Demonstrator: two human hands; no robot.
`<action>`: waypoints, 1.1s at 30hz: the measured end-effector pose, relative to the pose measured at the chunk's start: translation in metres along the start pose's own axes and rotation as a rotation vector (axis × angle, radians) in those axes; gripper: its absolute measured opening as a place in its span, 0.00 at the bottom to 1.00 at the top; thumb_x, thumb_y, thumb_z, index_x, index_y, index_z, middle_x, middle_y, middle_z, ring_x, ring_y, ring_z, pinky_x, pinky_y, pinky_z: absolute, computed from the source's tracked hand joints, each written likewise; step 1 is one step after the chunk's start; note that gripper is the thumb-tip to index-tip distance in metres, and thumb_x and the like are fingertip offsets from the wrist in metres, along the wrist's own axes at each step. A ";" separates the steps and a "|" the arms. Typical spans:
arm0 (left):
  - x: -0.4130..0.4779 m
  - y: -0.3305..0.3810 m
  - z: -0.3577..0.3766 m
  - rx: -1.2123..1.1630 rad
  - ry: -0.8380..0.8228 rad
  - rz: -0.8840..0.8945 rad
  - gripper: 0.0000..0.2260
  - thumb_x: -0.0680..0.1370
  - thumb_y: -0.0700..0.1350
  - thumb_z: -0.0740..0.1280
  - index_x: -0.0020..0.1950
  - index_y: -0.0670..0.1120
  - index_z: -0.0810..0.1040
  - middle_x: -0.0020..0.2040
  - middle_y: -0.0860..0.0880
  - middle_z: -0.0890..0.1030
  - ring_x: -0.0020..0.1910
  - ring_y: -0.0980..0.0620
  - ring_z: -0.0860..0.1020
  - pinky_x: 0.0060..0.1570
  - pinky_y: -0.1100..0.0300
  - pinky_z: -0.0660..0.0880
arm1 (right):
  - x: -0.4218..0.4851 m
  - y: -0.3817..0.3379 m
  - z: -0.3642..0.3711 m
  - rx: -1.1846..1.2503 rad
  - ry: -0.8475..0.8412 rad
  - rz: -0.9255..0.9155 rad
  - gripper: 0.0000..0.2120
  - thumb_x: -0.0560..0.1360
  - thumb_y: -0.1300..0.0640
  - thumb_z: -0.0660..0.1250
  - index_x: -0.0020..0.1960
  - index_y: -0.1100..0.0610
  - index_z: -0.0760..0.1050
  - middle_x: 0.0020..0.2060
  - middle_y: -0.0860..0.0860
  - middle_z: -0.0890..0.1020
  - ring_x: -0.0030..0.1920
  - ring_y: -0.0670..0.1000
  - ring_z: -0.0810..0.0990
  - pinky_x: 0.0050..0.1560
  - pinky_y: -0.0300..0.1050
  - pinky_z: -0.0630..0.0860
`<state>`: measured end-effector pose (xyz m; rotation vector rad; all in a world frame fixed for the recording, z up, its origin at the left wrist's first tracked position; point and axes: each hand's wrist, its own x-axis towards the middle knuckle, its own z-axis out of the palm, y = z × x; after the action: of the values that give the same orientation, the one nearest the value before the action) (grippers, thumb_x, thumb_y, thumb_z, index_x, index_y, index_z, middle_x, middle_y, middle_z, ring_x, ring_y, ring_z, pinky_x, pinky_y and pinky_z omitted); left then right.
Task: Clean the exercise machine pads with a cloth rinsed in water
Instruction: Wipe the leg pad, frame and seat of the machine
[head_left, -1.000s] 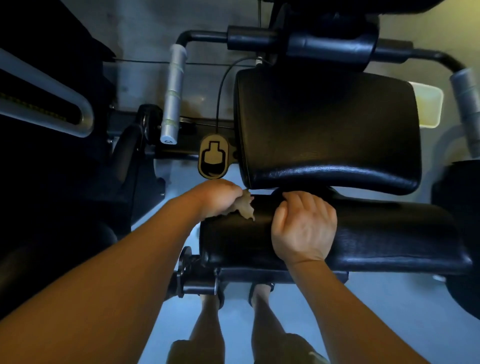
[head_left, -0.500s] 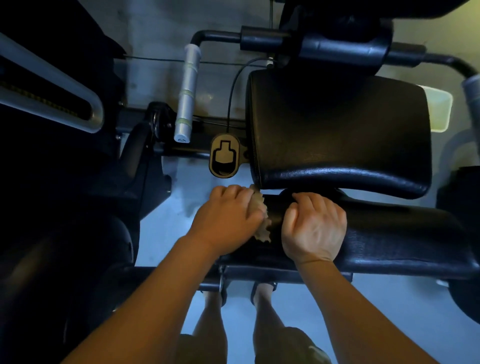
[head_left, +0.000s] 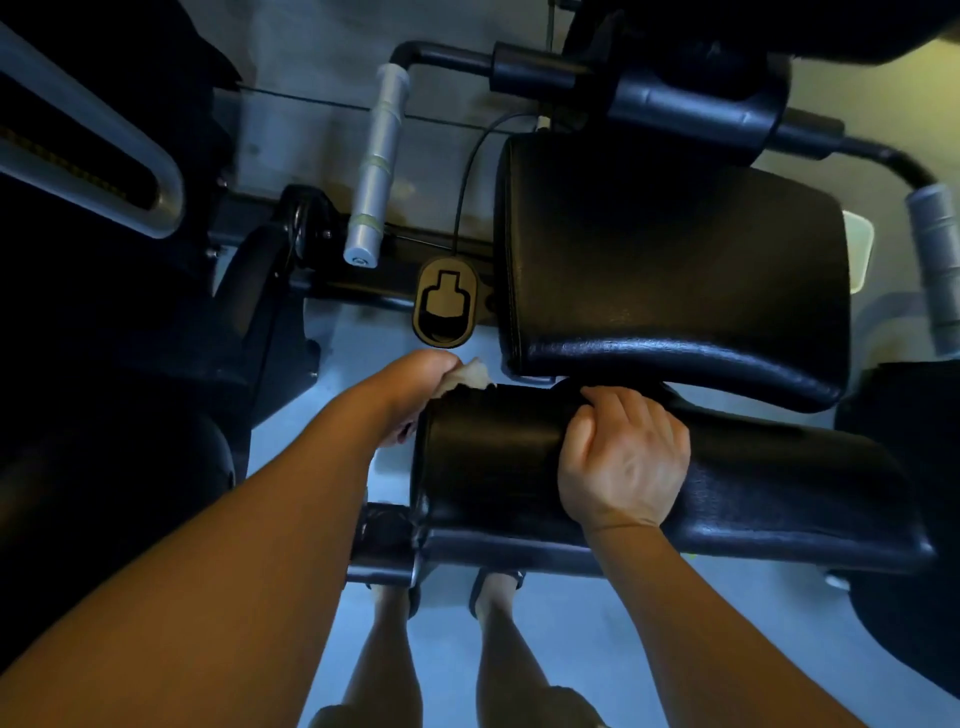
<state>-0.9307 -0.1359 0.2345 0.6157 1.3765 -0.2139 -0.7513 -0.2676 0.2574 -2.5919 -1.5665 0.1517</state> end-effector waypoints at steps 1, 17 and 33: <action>0.000 -0.007 0.001 -0.091 -0.013 0.017 0.11 0.72 0.56 0.64 0.34 0.52 0.68 0.30 0.49 0.66 0.26 0.50 0.65 0.31 0.57 0.56 | 0.000 0.000 0.000 0.002 0.004 -0.002 0.17 0.77 0.52 0.58 0.53 0.54 0.85 0.50 0.51 0.86 0.51 0.56 0.82 0.55 0.52 0.72; -0.064 -0.090 0.034 -0.120 0.156 0.551 0.23 0.84 0.54 0.60 0.79 0.56 0.61 0.58 0.61 0.83 0.57 0.63 0.80 0.55 0.64 0.76 | -0.005 -0.011 -0.006 0.009 -0.058 0.012 0.22 0.78 0.50 0.52 0.55 0.53 0.84 0.49 0.53 0.85 0.49 0.59 0.80 0.56 0.55 0.72; -0.079 -0.113 0.063 -0.303 0.275 0.586 0.18 0.85 0.57 0.54 0.75 0.58 0.63 0.51 0.52 0.81 0.45 0.57 0.81 0.45 0.51 0.80 | -0.008 -0.010 -0.008 0.034 -0.066 0.009 0.19 0.81 0.53 0.53 0.55 0.57 0.82 0.45 0.57 0.82 0.45 0.60 0.79 0.53 0.56 0.72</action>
<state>-0.9479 -0.2785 0.2828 0.7821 1.3916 0.5576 -0.7624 -0.2700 0.2669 -2.5934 -1.5600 0.2651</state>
